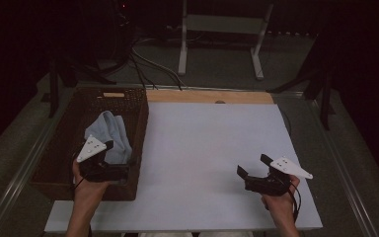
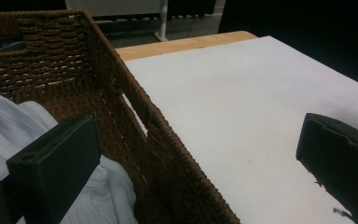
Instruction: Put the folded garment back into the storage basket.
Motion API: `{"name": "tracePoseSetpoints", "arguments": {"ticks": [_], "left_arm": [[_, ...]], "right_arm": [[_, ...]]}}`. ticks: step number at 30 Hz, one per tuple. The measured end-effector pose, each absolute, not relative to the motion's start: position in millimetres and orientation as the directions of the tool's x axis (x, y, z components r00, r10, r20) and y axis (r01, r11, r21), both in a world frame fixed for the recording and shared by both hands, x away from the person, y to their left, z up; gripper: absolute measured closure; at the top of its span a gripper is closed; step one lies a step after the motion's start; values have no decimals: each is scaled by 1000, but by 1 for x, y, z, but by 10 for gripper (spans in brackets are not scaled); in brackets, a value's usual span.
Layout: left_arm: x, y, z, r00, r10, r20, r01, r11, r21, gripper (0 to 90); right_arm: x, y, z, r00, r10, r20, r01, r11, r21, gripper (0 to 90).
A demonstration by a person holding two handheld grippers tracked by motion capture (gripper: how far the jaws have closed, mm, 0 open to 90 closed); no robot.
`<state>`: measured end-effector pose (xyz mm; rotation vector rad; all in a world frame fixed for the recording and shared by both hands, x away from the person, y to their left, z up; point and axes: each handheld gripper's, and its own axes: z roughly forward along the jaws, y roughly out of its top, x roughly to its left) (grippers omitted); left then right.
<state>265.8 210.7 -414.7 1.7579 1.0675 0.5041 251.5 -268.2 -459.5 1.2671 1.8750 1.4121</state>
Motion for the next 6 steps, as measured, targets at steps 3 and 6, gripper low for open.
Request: {"name": "tracePoseSetpoints", "arguments": {"ticks": [3,6], "left_arm": [[266,211,-415,524,841,-136,431,-124,894,13],[265,211,-415,525,840,-134,428,-125,895,13]], "right_arm": [[251,-270,-458,-457,875,159,380,31,924,0],[251,-271,-458,-457,876,156,377,32,926,0]]}}
